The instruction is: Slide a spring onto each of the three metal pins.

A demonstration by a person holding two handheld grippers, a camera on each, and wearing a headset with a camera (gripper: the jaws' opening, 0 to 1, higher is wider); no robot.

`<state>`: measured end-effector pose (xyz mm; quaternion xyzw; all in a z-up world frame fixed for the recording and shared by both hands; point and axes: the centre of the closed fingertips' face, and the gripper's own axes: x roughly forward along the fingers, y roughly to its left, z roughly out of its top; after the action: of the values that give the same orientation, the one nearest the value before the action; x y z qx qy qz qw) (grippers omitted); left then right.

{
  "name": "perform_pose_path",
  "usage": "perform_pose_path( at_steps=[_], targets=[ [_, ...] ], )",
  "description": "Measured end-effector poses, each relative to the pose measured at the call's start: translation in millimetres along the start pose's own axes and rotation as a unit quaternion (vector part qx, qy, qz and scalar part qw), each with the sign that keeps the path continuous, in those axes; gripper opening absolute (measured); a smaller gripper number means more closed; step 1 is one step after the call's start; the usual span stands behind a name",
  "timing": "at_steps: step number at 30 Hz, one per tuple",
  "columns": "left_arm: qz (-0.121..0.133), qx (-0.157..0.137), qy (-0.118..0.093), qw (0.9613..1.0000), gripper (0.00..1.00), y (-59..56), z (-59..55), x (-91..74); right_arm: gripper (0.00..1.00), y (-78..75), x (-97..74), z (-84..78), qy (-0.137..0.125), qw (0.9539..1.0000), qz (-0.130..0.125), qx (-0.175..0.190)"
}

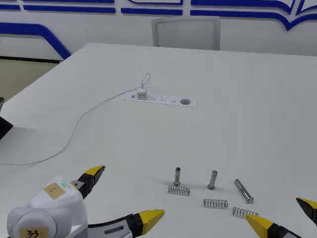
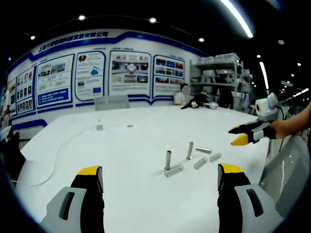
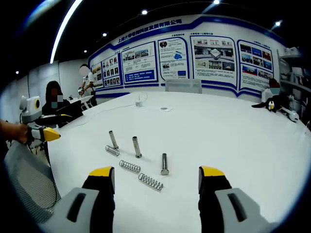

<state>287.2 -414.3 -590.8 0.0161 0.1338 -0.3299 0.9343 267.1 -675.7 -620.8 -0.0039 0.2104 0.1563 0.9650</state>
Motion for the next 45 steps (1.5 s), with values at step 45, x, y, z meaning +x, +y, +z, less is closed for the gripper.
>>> perform_pose_path(
  at_steps=[45],
  targets=[
    [-0.014, 0.010, 0.034, 0.9993, 0.99, -5.2, -14.1, 2.1, 0.42, -14.8, 77.9, 5.9, 0.075, 0.9968, 0.028, -0.004]
  ],
)
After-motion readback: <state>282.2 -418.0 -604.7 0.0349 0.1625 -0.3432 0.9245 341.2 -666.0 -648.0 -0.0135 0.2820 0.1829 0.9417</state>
